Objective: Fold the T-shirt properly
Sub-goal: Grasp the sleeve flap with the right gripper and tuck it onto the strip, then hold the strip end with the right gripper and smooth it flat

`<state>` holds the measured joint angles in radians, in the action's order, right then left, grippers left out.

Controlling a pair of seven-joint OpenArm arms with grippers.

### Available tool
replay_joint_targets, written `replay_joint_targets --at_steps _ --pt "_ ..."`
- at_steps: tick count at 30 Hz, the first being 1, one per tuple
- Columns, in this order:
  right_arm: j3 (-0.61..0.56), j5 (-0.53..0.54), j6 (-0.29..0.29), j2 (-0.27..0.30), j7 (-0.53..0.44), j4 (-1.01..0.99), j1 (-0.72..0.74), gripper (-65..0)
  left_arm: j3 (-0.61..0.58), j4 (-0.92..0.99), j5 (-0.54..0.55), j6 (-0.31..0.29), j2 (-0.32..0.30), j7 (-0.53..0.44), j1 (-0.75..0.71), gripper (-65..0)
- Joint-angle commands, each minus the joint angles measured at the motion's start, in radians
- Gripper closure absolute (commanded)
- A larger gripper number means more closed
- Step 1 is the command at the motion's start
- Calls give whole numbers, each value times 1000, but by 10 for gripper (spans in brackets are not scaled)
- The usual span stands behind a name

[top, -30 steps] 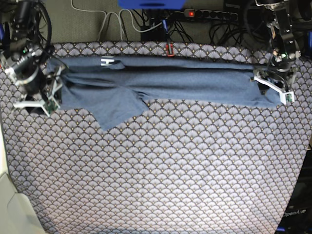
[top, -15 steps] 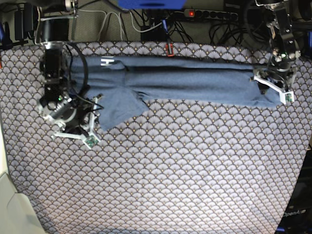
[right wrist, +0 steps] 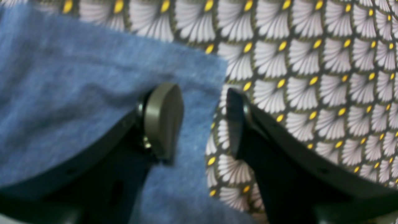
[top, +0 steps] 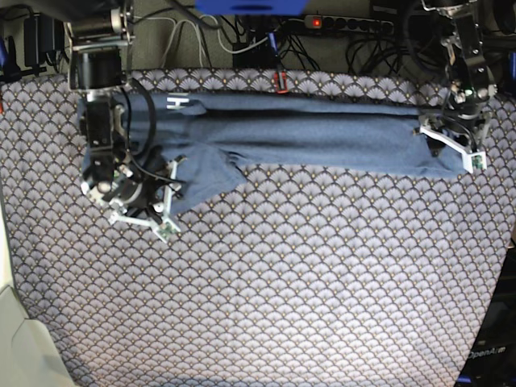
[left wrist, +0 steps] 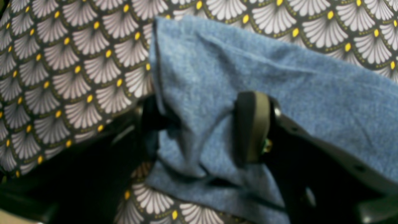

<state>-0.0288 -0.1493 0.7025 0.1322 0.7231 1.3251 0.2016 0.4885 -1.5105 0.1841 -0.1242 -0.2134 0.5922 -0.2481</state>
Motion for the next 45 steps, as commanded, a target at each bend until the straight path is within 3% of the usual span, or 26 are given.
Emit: replay_joint_targets --at_steps 1,17,20,23,25,35,39,45 --pt "3 6 -4 1 -18 6 29 -284 5 -14 -1 4 -13 -16 8 -362" --pt "3 6 -4 -4 -44 -141 75 -275 5 -14 -1 5 -13 -16 8 -362" --pt "3 6 -4 -4 -44 -140 75 -177 5 -14 -1 5 -13 -16 8 -362" --pt "3 6 -4 -4 -44 -138 75 0 5 -14 -1 5 -13 -16 8 -362" --pt "3 6 -4 -3 -43 -121 72 0 5 -14 -1 4 -13 -16 8 -362" --pt "10 1 -4 13 -27 390 -130 0 5 -14 4 1 -13 -16 10 -366" --pt "22 1 -4 27 54 580 -224 0 5 -14 7 -1 -14 -16 6 -367" --pt "112 1 -4 30 92 684 -360 0 5 -14 8 -1 -14 -16 8 -367"
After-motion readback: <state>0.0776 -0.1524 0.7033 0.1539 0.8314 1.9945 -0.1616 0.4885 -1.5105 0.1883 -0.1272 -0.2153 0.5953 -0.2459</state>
